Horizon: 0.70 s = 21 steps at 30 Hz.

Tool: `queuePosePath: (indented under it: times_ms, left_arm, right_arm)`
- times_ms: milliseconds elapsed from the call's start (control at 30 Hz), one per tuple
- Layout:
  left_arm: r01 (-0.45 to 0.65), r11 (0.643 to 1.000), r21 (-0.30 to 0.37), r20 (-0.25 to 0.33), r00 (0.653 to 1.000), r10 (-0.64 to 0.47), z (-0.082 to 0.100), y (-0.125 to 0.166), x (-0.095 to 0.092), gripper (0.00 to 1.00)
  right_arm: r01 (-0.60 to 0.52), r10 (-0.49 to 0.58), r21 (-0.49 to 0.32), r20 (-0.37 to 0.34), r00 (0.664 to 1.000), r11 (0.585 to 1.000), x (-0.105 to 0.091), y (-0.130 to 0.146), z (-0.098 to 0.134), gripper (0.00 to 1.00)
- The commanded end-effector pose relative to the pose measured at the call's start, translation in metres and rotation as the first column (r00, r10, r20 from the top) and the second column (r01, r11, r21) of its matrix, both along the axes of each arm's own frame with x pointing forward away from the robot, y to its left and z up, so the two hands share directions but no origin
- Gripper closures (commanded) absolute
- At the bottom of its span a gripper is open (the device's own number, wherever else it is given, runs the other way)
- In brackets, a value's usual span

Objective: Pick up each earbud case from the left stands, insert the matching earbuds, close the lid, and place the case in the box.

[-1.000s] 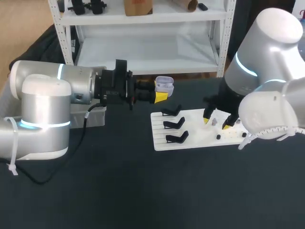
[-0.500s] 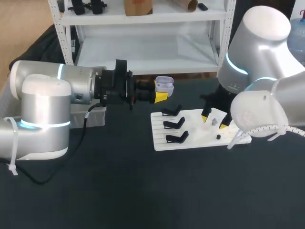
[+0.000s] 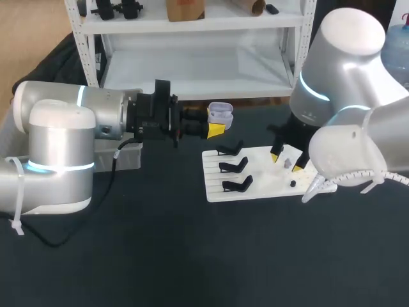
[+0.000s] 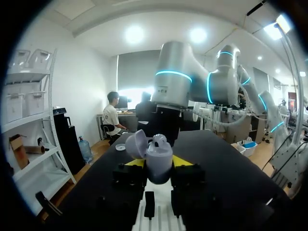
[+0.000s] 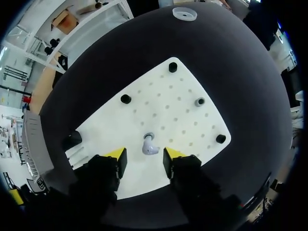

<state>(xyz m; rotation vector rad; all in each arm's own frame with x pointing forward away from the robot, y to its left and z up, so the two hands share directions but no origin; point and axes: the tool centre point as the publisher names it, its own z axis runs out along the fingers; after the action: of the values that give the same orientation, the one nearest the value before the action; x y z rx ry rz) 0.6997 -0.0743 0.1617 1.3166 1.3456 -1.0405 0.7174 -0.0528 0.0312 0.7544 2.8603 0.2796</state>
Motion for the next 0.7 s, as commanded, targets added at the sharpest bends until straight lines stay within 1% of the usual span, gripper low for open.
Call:
queuePosePath:
  times_ms: [33,300,467,567,700]
  left_arm:
    - [-0.004,1.000,-0.002,0.002,1.000,0.004,-0.0004,0.0001,-0.0014,1.00]
    - [-0.004,1.000,-0.002,0.002,1.000,0.004,-0.0004,0.0001,-0.0014,1.00]
    - [-0.004,1.000,-0.002,0.002,1.000,0.004,-0.0004,0.0001,-0.0014,1.00]
    - [-0.004,1.000,-0.002,0.002,1.000,0.004,-0.0004,0.0001,-0.0014,1.00]
    - [-0.004,1.000,-0.002,0.002,1.000,0.004,-0.0004,0.0001,-0.0014,1.00]
  right_arm:
    - [0.007,-0.007,-0.005,0.004,1.000,1.000,-0.0002,0.0008,-0.0013,0.53]
    - [0.021,-0.021,-0.006,0.000,1.000,1.000,0.0041,-0.0019,-0.0045,0.53]
    - [0.018,-0.018,-0.007,0.001,1.000,1.000,0.0073,-0.0022,-0.0055,0.55]
    - [0.017,-0.017,-0.006,0.001,1.000,1.000,0.0078,-0.0017,-0.0060,0.60]
    - [0.017,-0.017,-0.004,-0.002,1.000,1.000,0.0072,-0.0011,-0.0069,0.62]
